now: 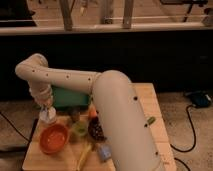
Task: Place towel in paper cup
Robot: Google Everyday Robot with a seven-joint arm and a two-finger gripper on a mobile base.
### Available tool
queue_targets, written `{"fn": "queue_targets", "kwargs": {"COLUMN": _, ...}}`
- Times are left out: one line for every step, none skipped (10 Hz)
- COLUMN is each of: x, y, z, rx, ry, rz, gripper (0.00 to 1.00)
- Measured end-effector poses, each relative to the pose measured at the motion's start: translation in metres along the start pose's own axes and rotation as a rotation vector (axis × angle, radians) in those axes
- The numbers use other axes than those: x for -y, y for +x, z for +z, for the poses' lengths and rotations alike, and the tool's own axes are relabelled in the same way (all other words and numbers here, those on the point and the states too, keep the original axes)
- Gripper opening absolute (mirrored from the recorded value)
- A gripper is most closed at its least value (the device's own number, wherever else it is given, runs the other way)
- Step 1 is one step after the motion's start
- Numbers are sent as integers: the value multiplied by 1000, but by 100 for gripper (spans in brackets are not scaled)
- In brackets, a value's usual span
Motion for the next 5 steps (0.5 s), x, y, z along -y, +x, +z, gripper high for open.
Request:
{"fn": "queue_targets", "kwargs": {"x": 1, "y": 0, "z": 1, "rx": 3, "ry": 2, "rz": -1, "gripper": 80}}
{"fn": "queue_targets", "kwargs": {"x": 2, "y": 0, "z": 2, "rx": 4, "ry": 3, "rz": 0, "gripper": 80}}
{"fn": "queue_targets", "kwargs": {"x": 1, "y": 1, "z": 1, "rx": 5, "ry": 5, "rz": 2, "gripper": 80}}
{"fn": "queue_targets", "kwargs": {"x": 1, "y": 2, "z": 1, "rx": 6, "ry": 5, "rz": 3, "gripper": 80}}
{"fn": "queue_targets", "kwargs": {"x": 2, "y": 3, "z": 2, "rx": 7, "ry": 5, "rz": 4, "gripper": 80}}
